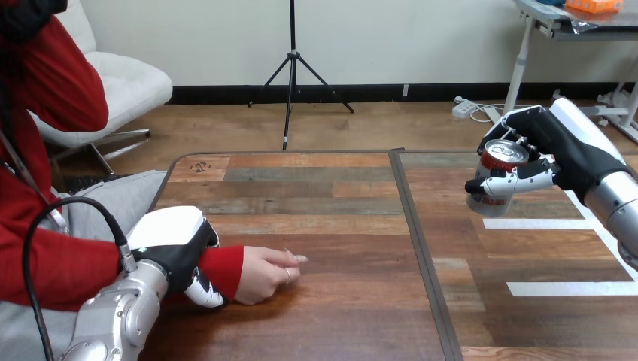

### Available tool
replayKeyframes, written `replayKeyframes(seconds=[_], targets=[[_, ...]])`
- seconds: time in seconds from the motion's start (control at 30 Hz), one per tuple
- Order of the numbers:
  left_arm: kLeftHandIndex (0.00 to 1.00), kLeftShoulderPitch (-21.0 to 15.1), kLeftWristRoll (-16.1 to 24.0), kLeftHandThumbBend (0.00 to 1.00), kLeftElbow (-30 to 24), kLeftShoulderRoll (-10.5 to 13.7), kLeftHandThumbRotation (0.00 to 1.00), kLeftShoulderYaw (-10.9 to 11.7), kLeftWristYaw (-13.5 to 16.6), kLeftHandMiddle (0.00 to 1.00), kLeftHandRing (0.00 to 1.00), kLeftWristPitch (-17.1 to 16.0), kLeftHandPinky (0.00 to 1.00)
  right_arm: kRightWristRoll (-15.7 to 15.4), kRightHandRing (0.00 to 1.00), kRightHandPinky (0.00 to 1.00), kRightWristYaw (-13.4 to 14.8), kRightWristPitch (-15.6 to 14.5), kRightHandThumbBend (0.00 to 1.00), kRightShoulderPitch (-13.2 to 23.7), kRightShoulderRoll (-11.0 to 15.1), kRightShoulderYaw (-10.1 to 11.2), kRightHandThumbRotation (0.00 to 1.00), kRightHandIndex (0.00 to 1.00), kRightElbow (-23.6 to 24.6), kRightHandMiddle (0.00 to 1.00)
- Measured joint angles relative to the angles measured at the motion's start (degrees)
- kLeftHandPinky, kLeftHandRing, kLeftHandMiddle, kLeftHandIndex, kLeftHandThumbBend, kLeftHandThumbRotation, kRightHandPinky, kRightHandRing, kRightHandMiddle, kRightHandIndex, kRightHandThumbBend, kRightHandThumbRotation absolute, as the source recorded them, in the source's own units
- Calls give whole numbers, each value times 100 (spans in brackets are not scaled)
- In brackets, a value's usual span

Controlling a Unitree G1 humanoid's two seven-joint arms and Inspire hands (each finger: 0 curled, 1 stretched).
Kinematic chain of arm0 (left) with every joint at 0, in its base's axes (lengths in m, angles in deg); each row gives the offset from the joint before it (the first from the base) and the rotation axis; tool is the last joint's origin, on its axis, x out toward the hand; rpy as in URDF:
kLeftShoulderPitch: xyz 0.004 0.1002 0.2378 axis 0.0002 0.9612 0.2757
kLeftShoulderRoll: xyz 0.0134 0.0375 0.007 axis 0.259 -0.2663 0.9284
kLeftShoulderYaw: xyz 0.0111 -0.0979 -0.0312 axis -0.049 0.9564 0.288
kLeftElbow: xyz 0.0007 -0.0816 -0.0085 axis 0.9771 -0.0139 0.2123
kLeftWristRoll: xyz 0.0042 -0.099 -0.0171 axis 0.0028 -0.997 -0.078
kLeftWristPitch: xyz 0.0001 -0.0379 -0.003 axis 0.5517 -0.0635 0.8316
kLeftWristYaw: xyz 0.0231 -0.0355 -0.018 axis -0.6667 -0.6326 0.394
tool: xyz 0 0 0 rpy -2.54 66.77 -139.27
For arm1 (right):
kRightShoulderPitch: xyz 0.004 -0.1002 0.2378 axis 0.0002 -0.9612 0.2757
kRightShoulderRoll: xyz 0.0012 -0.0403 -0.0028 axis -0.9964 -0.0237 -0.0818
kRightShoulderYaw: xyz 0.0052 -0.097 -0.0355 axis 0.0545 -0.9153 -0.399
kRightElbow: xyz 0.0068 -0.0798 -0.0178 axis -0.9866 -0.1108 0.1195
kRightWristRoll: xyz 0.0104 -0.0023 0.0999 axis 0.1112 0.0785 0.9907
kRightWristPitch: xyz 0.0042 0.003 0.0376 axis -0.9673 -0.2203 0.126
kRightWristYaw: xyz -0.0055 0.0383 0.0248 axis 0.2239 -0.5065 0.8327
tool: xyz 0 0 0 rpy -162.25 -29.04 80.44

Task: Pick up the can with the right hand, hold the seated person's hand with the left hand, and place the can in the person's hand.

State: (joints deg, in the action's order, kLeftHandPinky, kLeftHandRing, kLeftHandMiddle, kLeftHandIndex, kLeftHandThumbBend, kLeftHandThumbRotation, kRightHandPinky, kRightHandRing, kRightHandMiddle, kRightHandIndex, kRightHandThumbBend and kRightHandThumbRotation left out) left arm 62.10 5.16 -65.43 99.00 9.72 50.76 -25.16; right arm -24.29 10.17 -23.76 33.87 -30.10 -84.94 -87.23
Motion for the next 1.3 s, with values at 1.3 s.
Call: replayKeyframes(seconds=[1.3], targets=[[38,820,-638,70,-1116,47,0,277,-70,37,28,103,20,-6,38,35,0,-135,69,31,-26,-1,0,49,-12,44]])
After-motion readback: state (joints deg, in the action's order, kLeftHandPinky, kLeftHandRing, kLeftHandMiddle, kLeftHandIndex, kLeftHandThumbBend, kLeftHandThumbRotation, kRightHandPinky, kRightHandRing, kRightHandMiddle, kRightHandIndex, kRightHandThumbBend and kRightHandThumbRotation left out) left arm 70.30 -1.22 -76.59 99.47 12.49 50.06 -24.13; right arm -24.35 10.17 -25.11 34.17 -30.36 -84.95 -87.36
